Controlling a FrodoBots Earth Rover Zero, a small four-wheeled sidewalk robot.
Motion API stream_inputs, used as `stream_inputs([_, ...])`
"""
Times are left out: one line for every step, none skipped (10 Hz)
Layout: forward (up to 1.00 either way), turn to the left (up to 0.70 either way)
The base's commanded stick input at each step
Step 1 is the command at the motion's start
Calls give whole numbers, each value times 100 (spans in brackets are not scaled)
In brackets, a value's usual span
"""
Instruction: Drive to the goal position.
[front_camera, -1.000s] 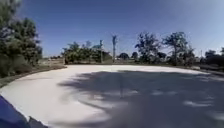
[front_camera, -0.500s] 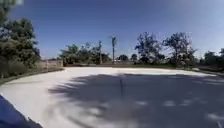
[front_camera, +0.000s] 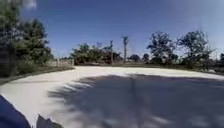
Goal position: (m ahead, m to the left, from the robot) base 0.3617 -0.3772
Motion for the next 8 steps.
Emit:
stream_inputs([70, 0])
stream_inputs([70, 0])
stream_inputs([70, 0])
stream_inputs([70, 0])
stream_inputs([70, 0])
stream_inputs([70, 0])
stream_inputs([70, 0])
stream_inputs([70, 0])
